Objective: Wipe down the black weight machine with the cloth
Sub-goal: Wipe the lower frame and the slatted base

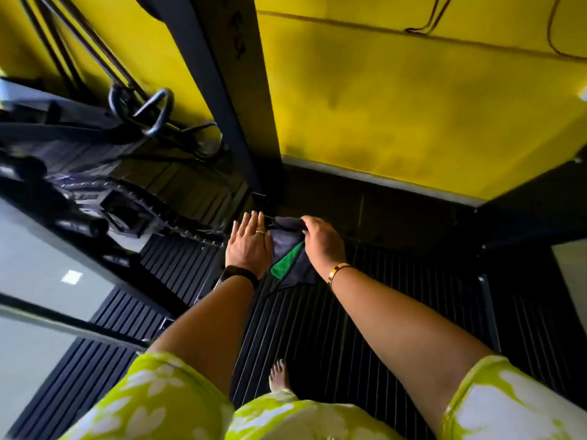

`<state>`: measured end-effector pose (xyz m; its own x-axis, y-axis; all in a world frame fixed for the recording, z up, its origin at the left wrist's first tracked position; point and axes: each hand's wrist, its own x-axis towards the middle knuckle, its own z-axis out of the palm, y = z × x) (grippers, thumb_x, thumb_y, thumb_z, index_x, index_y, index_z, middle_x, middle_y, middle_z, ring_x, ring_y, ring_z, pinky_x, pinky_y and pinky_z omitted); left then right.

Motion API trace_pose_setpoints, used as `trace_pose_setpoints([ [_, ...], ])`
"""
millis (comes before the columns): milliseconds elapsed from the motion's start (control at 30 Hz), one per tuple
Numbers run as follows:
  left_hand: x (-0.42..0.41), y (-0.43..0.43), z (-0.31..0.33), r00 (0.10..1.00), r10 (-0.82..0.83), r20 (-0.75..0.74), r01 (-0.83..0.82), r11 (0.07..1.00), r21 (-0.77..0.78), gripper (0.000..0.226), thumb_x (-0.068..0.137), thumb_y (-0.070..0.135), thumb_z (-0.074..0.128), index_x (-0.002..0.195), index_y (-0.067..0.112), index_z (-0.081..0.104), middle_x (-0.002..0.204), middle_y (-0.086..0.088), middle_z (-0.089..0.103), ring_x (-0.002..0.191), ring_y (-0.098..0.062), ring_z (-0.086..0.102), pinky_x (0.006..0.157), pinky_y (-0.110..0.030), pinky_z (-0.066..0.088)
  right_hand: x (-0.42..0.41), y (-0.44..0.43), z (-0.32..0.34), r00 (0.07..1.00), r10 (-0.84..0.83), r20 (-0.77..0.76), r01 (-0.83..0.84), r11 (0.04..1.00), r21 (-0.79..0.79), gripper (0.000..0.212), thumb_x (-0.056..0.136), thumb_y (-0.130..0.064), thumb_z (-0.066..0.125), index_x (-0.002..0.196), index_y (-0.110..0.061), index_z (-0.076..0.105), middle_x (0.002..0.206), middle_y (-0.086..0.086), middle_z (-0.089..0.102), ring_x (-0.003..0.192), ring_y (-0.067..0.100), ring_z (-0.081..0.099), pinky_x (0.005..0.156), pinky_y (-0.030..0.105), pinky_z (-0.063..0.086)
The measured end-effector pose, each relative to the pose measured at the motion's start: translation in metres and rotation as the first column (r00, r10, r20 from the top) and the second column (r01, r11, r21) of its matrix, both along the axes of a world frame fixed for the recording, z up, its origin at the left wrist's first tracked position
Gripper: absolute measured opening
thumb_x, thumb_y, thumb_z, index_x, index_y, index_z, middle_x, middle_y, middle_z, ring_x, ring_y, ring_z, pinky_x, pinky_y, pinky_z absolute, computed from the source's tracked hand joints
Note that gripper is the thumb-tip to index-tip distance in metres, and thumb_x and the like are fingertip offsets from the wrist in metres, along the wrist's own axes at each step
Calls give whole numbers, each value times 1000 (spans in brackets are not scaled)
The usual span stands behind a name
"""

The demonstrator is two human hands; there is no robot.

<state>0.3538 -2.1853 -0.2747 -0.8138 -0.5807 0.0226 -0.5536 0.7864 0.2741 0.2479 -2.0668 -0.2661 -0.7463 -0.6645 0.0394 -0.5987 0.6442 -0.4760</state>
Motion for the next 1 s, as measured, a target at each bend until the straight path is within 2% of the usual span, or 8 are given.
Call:
trace_pose_setpoints([
  [200,-21,-73,-8,994,92,63,-90,995,-40,54,105,30,24,154,8,16,162,-9,14,150,-21,6,121,-34,-1,-47,-71,-3,968,241,-71,-237,970,63,35,99,-11,44,133,-7,53,133,13,56,120,32,52,95,40,42],
  [367,-48,-112,-5,993,115,40,-113,992,-59,54,105,30,26,155,10,16,162,-6,15,150,-19,6,120,-32,-3,-85,-126,-1,951,291,-108,-289,957,32,31,98,-7,45,125,-4,58,125,16,60,114,36,55,90,43,46],
  [567,-74,-162,-7,958,287,25,-285,957,-55,54,105,32,26,154,10,18,162,-6,16,150,-19,8,120,-32,-3,-125,-199,-5,894,430,-129,-431,902,18,30,96,-1,46,122,-1,60,120,20,62,111,38,57,90,43,47],
  [667,-85,-187,-13,916,401,-1,-401,915,-48,54,105,30,30,154,9,21,161,-7,18,150,-20,10,120,-33,-1,-147,-240,-9,828,542,-143,-537,840,72,32,99,-5,41,128,-3,57,126,17,60,114,37,55,92,42,44],
  [733,-90,-200,-13,860,511,-12,-511,859,-29,54,104,28,32,153,9,22,161,-8,19,150,-21,11,120,-33,1,-163,-267,-9,765,631,-130,-619,776,121,35,101,-8,38,133,-7,53,131,13,57,118,33,52,94,39,42],
  [833,-95,-206,-16,724,689,-29,-689,725,29,53,104,27,32,153,10,22,161,-8,18,150,-21,11,120,-31,-1,-184,-304,-7,672,730,-126,-717,684,134,37,99,-10,41,134,-12,51,132,9,56,119,30,51,93,38,42],
  [1000,-86,-191,-40,525,851,24,-849,521,84,55,103,25,35,153,9,20,161,-6,16,150,-19,9,119,-30,-4,-196,-344,-20,588,806,-77,-804,592,61,30,93,-10,55,122,-6,60,116,14,62,111,33,56,87,39,47],
])
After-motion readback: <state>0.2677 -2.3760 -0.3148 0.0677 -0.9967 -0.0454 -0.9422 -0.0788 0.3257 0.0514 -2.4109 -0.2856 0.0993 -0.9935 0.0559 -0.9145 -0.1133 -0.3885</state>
